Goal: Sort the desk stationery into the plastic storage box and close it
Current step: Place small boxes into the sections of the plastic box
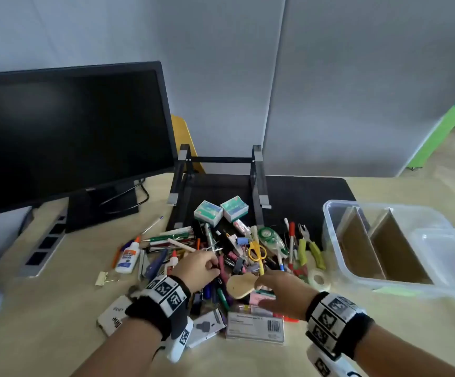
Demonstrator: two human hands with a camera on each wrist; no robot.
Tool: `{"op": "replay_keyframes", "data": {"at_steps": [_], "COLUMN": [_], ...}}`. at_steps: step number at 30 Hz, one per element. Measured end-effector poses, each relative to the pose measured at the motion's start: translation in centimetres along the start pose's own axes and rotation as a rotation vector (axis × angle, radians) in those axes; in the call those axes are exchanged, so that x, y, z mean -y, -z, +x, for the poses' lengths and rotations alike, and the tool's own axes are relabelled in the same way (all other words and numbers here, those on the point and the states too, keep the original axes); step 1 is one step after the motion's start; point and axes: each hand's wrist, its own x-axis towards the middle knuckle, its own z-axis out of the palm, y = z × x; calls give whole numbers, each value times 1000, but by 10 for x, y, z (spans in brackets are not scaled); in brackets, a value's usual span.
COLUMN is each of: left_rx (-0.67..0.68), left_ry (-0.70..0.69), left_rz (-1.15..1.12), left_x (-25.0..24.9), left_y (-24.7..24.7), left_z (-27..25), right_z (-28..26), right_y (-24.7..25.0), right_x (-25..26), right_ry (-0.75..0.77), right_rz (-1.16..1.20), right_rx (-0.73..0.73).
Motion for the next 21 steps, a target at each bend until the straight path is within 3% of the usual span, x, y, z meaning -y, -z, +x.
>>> {"op": "replay_keyframes", "data": {"at_steps": [7, 12, 17, 21], "left_rx": [334, 511, 510, 382], "left_ry": [-29, -8, -18, -5], "left_rz": [56, 110, 319, 387], "left_x": [10, 6, 3, 2], "left_y": [-11, -14, -18, -25], "left_z": [-11, -23, -34, -42], "right_z": [-4, -7, -6, -7], "right_y": [-17, -22, -19, -16], "right_x": [9, 18, 25, 25], "right_ry": [74, 106, 77, 51], "right_rz": [-47, -197, -233, -209], "right_rx": [166, 182, 208, 190]}}
